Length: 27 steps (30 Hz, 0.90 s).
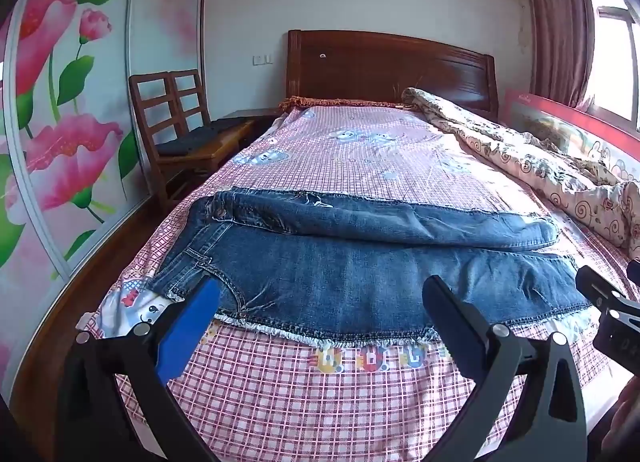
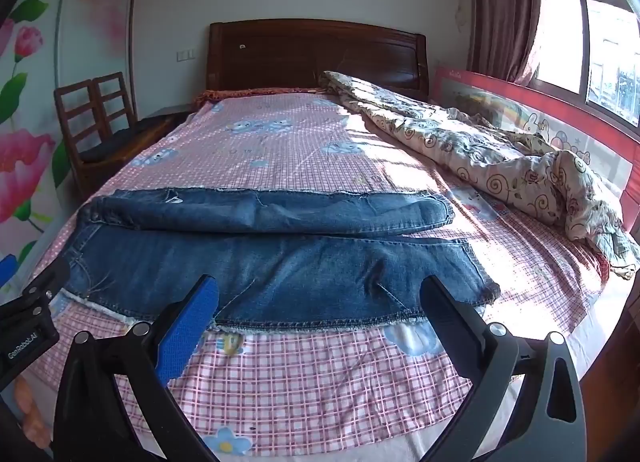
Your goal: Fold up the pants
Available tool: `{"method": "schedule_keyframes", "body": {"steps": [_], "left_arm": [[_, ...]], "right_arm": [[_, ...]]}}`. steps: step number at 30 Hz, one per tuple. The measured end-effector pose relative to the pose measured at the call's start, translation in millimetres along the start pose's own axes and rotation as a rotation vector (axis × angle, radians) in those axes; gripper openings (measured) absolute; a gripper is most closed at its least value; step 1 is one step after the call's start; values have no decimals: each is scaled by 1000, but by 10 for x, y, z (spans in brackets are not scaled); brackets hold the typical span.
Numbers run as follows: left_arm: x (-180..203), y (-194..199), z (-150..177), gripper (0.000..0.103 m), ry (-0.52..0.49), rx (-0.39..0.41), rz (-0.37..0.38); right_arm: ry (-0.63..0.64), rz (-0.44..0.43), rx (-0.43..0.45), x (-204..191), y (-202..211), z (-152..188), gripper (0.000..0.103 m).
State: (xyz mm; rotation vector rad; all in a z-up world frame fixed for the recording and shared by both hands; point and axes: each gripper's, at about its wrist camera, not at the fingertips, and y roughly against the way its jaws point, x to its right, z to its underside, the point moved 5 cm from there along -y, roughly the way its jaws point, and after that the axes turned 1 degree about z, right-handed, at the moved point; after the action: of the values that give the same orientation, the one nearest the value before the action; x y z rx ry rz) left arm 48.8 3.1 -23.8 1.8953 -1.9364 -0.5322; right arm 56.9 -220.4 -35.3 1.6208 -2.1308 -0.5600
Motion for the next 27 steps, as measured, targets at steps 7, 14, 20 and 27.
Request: {"method": "schedule_keyframes", "body": {"steps": [7,14,20,27], "left_arm": [[8,-3,2,101,0,-3,3],[-4,-6,9,101,1,-5,6],[-9,-6,31,101,3,-5,8],[8,-14,41,101,3,-8,11]], "right_arm": [[-2,-2,-13,11,-41,-53,100],[-2,-4,-15,3,-51,-44,100],[-3,-5,-15,3,-55,-40,100],[-9,-6,-16,4,-64,-29,100]]}}
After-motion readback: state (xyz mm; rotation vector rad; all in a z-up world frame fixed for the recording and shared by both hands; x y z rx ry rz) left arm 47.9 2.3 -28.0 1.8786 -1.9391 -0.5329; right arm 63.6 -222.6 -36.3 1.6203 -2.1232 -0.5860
